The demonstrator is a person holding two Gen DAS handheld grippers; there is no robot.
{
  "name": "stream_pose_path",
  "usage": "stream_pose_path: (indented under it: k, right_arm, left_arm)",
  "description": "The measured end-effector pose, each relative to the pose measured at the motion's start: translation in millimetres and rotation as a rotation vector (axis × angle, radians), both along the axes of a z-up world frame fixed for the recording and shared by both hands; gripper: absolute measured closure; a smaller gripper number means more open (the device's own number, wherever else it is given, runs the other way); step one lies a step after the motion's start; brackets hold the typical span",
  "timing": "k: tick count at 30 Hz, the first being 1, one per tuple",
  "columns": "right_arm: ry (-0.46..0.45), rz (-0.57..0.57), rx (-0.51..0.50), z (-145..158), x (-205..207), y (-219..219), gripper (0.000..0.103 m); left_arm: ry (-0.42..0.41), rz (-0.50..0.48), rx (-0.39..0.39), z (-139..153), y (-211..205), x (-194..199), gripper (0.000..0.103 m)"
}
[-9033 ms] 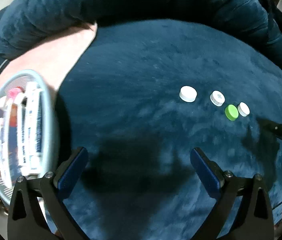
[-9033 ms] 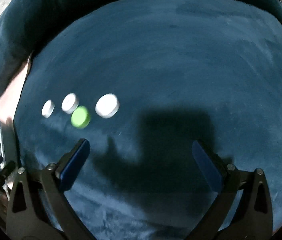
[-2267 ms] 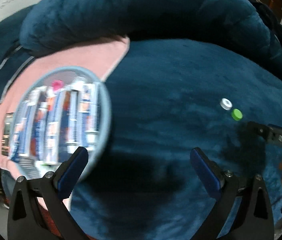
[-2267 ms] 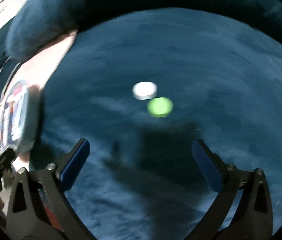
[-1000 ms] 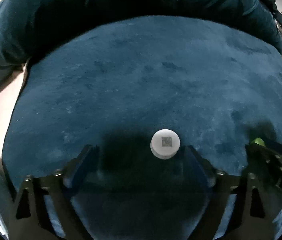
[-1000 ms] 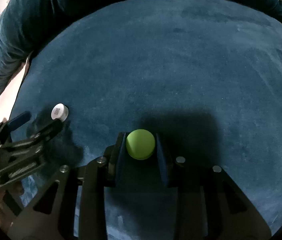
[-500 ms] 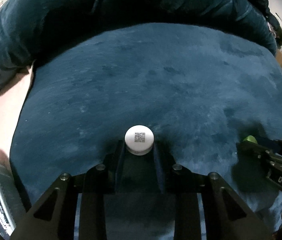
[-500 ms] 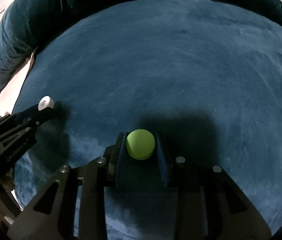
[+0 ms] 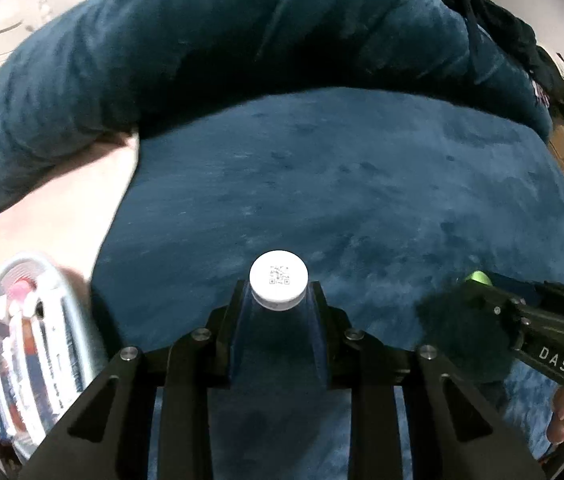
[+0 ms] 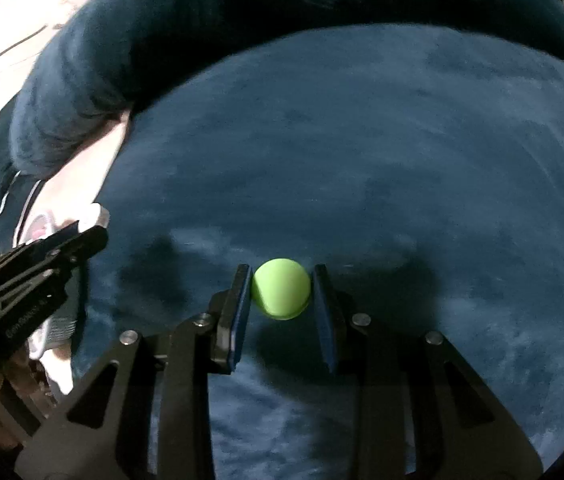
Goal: Organize objects
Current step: 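Carry both held caps over the grey basket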
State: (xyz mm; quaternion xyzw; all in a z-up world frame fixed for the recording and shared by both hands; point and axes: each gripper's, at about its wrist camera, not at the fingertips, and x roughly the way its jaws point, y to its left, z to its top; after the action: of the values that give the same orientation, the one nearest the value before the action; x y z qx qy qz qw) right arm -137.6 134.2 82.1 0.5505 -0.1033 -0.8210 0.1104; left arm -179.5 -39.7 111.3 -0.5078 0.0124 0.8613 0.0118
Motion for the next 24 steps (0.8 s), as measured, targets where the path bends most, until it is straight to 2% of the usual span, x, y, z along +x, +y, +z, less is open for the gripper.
stream_pose_path:
  k: [6,16,24]
  right_arm:
    - [0.037,0.072,-0.006,17.8,14.3,-35.6,0.072]
    - [0.065,0.19,-0.04,36.4,33.8,-109.5,0.072]
    - [0.105,0.371,-0.057,50.2,62.8,-199.1,0.072]
  left_arm:
    - [0.031,0.058,-0.033,16.4,-30.0,38.6,0.074]
    - [0.076,0.164,-0.014,33.5,-89.5,94.2,0.074]
    - [0.111,0.415,0.08,37.0,-189.0,163.1,0.074]
